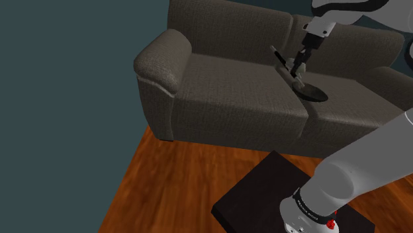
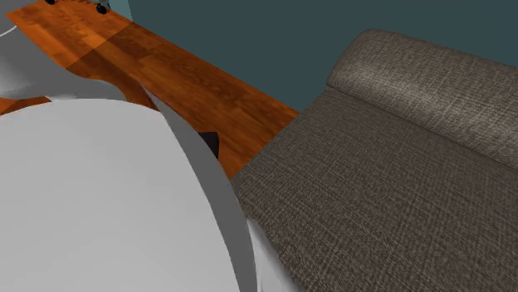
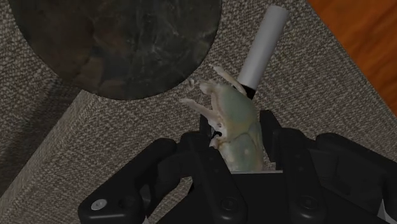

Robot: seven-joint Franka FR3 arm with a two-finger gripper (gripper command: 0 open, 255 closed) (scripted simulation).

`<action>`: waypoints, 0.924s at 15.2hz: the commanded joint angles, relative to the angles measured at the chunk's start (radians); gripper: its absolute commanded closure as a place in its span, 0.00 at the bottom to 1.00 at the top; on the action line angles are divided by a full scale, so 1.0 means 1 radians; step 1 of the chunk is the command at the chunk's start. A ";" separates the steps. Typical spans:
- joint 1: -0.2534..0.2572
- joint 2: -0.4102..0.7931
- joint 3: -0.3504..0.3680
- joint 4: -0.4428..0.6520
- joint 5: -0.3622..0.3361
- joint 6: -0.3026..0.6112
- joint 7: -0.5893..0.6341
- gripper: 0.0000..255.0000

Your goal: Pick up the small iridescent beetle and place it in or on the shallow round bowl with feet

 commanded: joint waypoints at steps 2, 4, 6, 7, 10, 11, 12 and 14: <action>-0.030 0.010 -0.048 0.011 -0.007 -0.007 -0.079 1.00; -0.050 0.019 -0.079 0.023 -0.011 -0.013 -0.130 1.00; -0.071 0.034 -0.111 0.040 -0.011 -0.020 -0.182 1.00; -0.081 0.043 -0.127 0.050 -0.011 -0.024 -0.209 1.00; -0.097 0.055 -0.151 0.037 -0.010 -0.003 -0.251 1.00; -0.097 0.054 -0.151 0.022 -0.010 0.011 -0.251 1.00; -0.097 0.053 -0.151 0.008 -0.011 0.025 -0.252 1.00; -0.098 0.051 -0.152 -0.021 -0.012 0.052 -0.253 1.00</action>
